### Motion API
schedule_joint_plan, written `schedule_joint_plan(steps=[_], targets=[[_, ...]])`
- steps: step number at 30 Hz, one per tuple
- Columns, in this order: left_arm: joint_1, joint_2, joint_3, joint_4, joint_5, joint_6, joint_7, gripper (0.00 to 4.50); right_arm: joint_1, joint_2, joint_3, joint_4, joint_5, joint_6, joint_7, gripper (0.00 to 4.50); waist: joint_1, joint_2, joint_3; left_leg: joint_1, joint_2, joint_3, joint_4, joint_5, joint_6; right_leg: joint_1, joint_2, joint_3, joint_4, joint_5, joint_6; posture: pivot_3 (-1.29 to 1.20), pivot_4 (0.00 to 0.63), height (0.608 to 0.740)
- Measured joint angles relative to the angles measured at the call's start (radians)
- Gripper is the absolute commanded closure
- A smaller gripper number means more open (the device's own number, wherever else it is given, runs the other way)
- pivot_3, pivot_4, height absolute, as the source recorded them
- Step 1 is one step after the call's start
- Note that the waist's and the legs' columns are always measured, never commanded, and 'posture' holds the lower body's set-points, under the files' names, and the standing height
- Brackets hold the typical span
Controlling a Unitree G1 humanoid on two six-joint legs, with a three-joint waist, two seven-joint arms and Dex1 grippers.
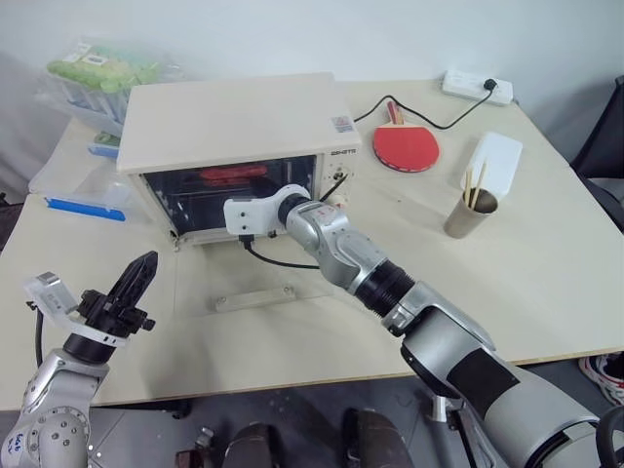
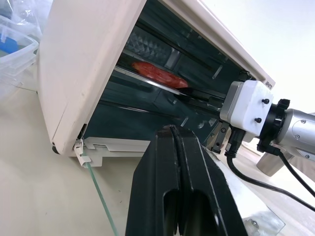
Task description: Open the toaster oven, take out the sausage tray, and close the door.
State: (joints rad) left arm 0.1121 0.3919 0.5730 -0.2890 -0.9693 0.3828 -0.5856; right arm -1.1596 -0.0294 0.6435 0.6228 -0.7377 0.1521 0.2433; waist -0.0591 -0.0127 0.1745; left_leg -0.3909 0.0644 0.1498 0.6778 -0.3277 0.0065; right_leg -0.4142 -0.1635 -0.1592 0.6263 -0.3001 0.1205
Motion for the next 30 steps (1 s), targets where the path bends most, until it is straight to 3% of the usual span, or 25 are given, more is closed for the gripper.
schedule_joint_plan(steps=[11, 30], targets=[[-0.005, 0.001, -0.003, 0.025, 0.001, 0.000, -0.001, 4.50, 0.037, -0.030, -0.001, -0.108, 0.001, -0.018, 0.082, 4.46, -0.003, 0.000, 0.000, 0.000, 0.000, 0.000, -0.002, 0.000, 0.000, 0.000, 0.001, 0.000, -0.001, 0.000, 0.000, 0.00, 0.150, 0.740], [-0.041, 0.034, 0.011, 0.072, -0.013, 0.029, 0.005, 4.50, 0.273, -0.146, -0.013, -0.480, -0.021, -0.043, 0.166, 4.46, 0.001, 0.000, 0.000, 0.000, 0.000, 0.000, -0.001, 0.000, 0.000, 0.000, 0.001, 0.000, -0.001, 0.000, 0.000, 0.00, 0.150, 0.740]])
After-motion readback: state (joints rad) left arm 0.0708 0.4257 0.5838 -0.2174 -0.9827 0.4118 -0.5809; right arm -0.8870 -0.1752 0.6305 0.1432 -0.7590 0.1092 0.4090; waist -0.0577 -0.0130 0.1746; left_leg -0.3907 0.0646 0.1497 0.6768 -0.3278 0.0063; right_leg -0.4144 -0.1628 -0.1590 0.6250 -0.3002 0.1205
